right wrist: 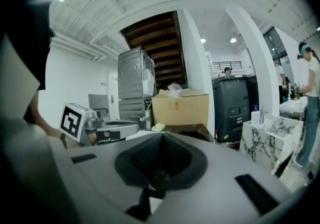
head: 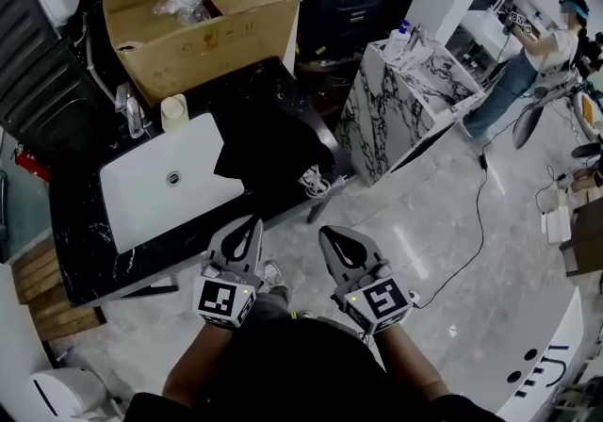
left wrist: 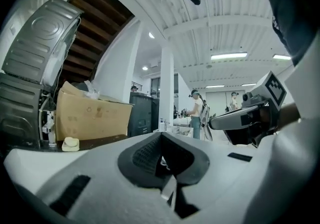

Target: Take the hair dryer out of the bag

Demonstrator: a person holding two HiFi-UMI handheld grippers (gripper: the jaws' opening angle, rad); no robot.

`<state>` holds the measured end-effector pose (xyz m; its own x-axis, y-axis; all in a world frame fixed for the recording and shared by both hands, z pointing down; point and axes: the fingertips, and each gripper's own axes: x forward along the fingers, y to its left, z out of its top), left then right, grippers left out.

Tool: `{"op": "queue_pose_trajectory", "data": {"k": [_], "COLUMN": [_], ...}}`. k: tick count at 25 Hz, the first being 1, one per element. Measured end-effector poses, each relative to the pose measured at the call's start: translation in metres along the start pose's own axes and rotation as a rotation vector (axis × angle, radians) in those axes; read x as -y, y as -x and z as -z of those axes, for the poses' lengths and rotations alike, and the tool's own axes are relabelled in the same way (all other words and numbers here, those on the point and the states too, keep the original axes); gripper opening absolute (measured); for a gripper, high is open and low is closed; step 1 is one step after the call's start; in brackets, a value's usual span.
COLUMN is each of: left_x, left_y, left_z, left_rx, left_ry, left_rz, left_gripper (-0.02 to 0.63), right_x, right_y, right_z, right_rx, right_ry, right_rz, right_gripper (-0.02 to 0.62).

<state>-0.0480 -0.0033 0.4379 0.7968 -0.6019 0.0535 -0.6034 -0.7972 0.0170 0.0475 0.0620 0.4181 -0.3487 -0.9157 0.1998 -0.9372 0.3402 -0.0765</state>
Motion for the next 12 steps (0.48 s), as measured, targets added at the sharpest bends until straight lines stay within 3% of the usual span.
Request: {"op": "queue_pose_trajectory", "data": {"k": [7,12], "left_x": [-0.031,-0.055], "left_y": [-0.060,-0.077], "left_z": [-0.004,0.014], "left_rx": [0.024,0.007], "left_ry": [0.038,0.080], "left_rz": [0.086,0.103], "left_gripper": [0.021,0.021], "right_x": [0.027,0.045], "right_y": [-0.043,-0.060], "right_z": [-0.001,-0.001], "right_rx": [-0.057,-0.065], "right_ry": [0.000,-0.004], "right_rz": [0.064,0.116], "right_gripper": [0.014,0.014]}}
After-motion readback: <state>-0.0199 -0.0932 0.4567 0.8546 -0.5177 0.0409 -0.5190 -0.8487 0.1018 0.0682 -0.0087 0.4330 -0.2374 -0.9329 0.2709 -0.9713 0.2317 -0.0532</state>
